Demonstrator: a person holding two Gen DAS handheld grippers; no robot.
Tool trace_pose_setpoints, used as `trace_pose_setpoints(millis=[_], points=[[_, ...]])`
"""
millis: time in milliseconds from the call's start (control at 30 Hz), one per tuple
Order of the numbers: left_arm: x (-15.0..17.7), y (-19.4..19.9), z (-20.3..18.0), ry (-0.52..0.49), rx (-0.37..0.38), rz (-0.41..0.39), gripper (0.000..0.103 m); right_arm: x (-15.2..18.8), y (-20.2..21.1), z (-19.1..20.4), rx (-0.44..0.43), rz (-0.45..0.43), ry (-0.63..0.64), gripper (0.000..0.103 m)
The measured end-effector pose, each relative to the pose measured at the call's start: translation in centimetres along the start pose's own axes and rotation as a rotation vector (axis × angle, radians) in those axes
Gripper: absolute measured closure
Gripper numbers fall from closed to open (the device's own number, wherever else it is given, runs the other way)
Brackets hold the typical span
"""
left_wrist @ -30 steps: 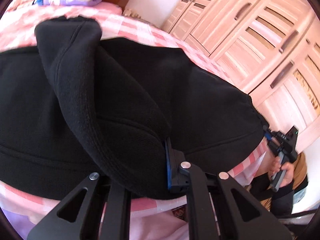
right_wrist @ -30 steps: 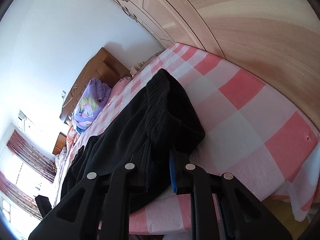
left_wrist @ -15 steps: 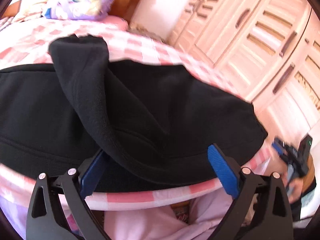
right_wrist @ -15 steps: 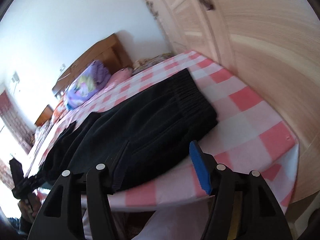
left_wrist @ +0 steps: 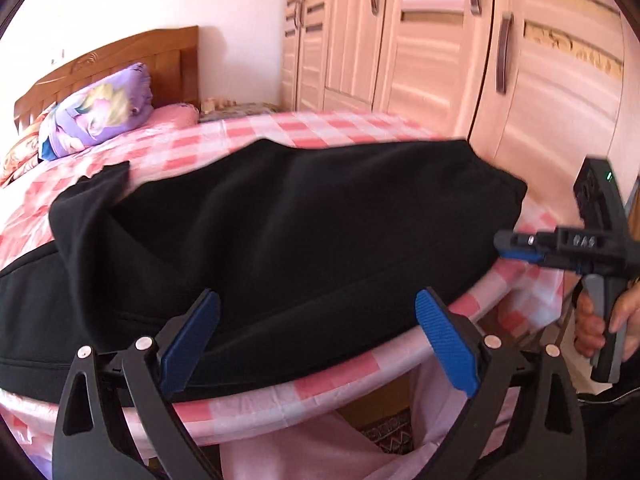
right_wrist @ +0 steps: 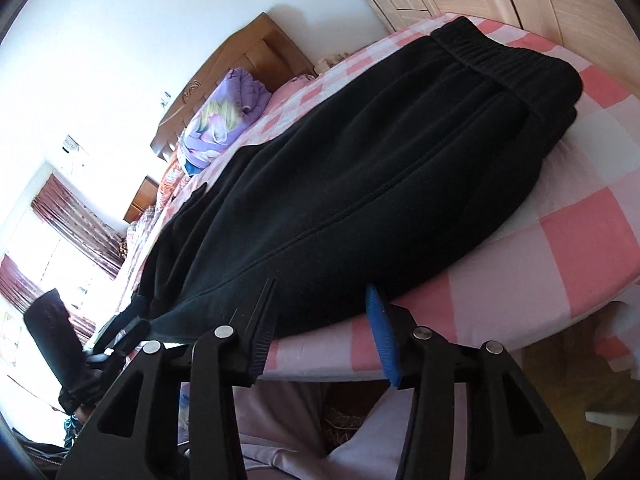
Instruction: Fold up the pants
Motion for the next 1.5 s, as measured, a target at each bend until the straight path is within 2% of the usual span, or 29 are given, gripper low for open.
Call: trace_pose_setpoints(millis=[100, 167, 233, 300, 433, 567, 667, 700, 733, 767, 800, 833, 933, 967, 1000, 1033, 1100, 1167, 1233, 1300, 1400, 1467, 1500], points=[[0.9, -1.5, -0.2, -0.010, -0.008, 0.042, 0.005, 0.4, -0.3, 0.9, -0.042, 0.009, 0.007, 0.068], [1.7, -1.5, 0.1, -0.004, -0.009, 0.049, 0.005, 0.8, -1.0, 0.8, -0.030, 0.023, 0.008, 0.074], [2.0, -1.4, 0.5, 0.010, -0.016, 0.052, 0.005, 0.8, -1.3, 0.2, -0.031, 0.014, -0.026, 0.093], [2.1, -1.3, 1.0, 0.027, -0.025, 0.049, 0.005, 0.7, -0.9, 0.2, -0.058, 0.000, -0.061, 0.096], [1.5, -0.5, 2.1, 0.060, -0.041, 0.016, 0.005, 0.1, 1.0, 1.6, -0.057, -0.061, -0.020, 0.096], [1.8, -1.0, 2.8, 0.088, -0.055, 0.030, 0.004, 1.4, -0.8, -0.2, -0.030, 0.009, -0.074, 0.097], [2.3, -1.5, 3.2, 0.081, -0.084, 0.054, 0.004, 1.4, -0.7, -0.2, -0.059, 0.009, -0.091, 0.098], [2.4, -1.6, 3.3, 0.079, -0.093, 0.060, 0.004, 1.4, -0.5, -0.2, -0.055, 0.018, -0.087, 0.095], [2.4, -1.6, 3.4, 0.080, -0.095, 0.061, 0.004, 1.2, -0.2, 0.1, -0.055, 0.024, -0.076, 0.086], [2.4, -1.5, 3.5, 0.083, -0.096, 0.058, 0.004, 1.2, 0.2, 0.1, -0.044, 0.025, -0.068, 0.081], [2.3, -1.3, 3.5, 0.085, -0.098, 0.052, 0.004, 1.1, 0.7, 0.2, -0.019, 0.019, -0.054, 0.070], [2.1, -1.1, 3.5, 0.086, -0.100, 0.043, 0.004, 1.1, 1.5, 0.3, 0.017, 0.001, -0.034, 0.064], [1.9, -0.9, 3.3, 0.081, -0.096, 0.032, 0.002, -0.8, 5.1, 0.3, 0.162, -0.164, 0.070, 0.063], [1.9, -1.1, 3.3, 0.077, -0.095, 0.037, 0.002, -1.5, 5.8, 0.5, 0.182, -0.198, 0.095, 0.063], [2.1, -1.3, 3.2, 0.073, -0.095, 0.048, 0.002, -2.5, 6.4, 0.8, 0.199, -0.234, 0.123, 0.053], [2.5, -1.7, 3.0, 0.068, -0.091, 0.065, 0.002, -3.2, 6.6, 0.9, 0.207, -0.247, 0.140, 0.036], [2.9, -2.2, 2.8, 0.055, -0.102, 0.080, 0.002, -4.9, 6.1, 1.5, 0.220, -0.264, 0.194, 0.022], [3.1, -2.4, 2.6, 0.012, -0.127, 0.086, 0.002, -6.1, 4.8, 0.7, 0.306, -0.271, 0.248, 0.022], [3.3, -2.3, 2.6, -0.010, -0.131, 0.094, 0.002, -6.3, 2.5, -1.7, 0.404, -0.195, 0.245, 0.022], [3.0, -1.7, 2.8, -0.010, -0.133, 0.088, 0.002, -5.6, 1.0, -3.9, 0.426, -0.126, 0.194, 0.022], [0.7, 0.6, 3.8, -0.014, -0.138, 0.018, 0.002, -5.2, 1.0, -4.3, 0.429, -0.126, 0.222, 0.022], [-2.0, 1.7, 5.9, -0.027, -0.200, -0.018, 0.002, -5.6, 1.6, -3.9, 0.443, -0.133, 0.223, 0.023], [-3.6, 2.0, 7.5, -0.033, -0.257, -0.028, 0.002, -5.9, 2.0, -3.3, 0.434, -0.151, 0.219, 0.022]])
Point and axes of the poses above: each gripper's, at about its wrist camera, not at the fingertips, and y roughly against the way its jaws point, z to its left, x to its underside, the point moved 10 cm from there along -y, roughly the way its jaws point, and after that the axes turned 4 degrees about x, right-handed, at the moved point
